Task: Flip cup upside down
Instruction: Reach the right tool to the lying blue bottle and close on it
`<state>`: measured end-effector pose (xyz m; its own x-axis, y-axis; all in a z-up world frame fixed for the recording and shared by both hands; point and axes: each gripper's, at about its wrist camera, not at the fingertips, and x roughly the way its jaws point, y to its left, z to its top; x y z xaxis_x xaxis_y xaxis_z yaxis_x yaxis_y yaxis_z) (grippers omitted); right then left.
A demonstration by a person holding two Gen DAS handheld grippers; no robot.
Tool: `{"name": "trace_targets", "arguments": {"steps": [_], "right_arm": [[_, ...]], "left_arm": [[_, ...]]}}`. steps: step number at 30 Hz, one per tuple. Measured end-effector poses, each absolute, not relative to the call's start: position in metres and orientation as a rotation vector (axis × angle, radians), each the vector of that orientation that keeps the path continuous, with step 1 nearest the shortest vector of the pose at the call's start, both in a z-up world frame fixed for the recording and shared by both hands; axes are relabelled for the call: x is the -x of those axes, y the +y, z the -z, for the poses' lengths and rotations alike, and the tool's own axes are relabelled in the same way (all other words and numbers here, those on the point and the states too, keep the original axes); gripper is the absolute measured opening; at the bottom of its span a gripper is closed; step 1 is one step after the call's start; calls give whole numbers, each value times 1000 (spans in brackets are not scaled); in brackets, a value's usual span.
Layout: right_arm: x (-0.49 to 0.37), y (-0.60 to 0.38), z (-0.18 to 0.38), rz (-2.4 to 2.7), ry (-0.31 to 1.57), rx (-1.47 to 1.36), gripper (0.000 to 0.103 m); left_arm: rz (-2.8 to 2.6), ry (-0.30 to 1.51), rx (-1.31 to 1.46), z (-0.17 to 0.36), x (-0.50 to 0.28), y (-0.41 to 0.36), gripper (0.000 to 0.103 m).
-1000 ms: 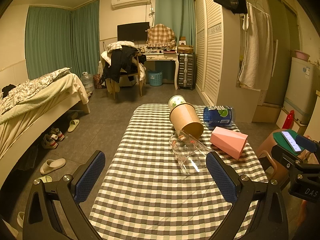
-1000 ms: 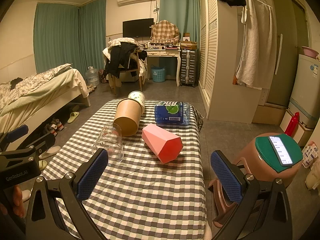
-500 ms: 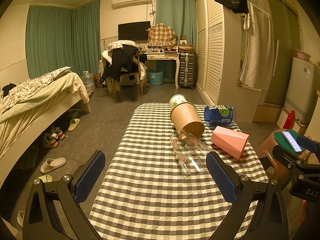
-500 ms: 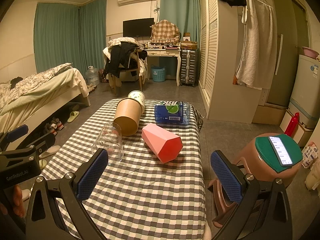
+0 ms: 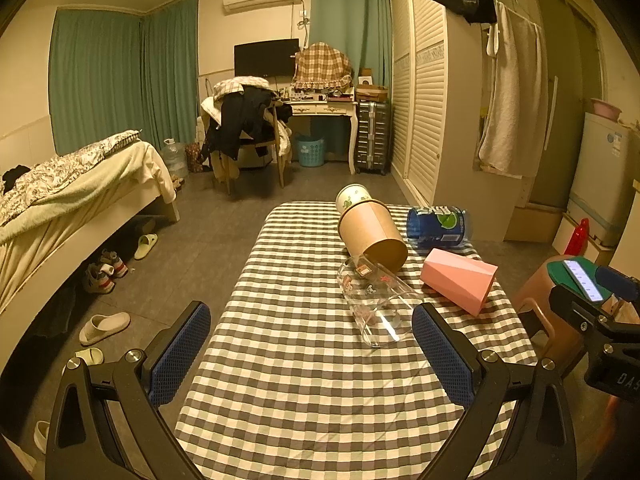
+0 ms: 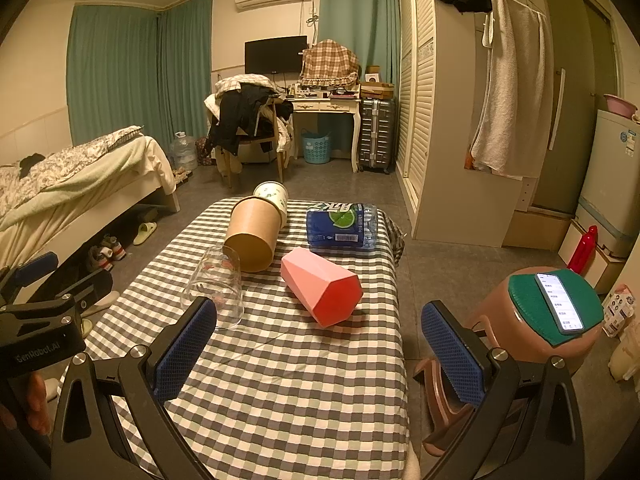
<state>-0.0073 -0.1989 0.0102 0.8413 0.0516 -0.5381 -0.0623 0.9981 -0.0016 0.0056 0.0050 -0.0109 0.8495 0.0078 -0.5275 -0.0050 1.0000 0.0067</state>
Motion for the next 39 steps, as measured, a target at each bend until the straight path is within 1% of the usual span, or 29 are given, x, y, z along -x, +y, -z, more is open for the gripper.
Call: {"name": "trace_targets", "arguments": {"steps": [12, 17, 21, 25, 30, 35, 39], "right_arm": [[-17, -227, -26, -41, 579, 28, 103], [-65, -245, -48, -102, 587, 182, 103], [-125, -251, -51, -199, 678, 398, 103], [-179, -244, -30, -285, 749, 654, 103], [-233, -228, -1, -413, 834, 790, 103], [-271, -194, 38, -540, 881, 955, 103], [-299, -173, 73, -568, 954, 1049, 102]], "left_arm": [[43, 593, -53, 6, -37, -9, 103], [3, 619, -50, 4, -57, -11, 103], [-76, 643, -24, 7, -81, -15, 103], [-127, 669, 29, 15, -101, -17, 103], [-164, 725, 56, 35, -126, -19, 103], [-189, 744, 19, 48, -141, -26, 103], [-193, 773, 3, 58, -151, -24, 103]]}}
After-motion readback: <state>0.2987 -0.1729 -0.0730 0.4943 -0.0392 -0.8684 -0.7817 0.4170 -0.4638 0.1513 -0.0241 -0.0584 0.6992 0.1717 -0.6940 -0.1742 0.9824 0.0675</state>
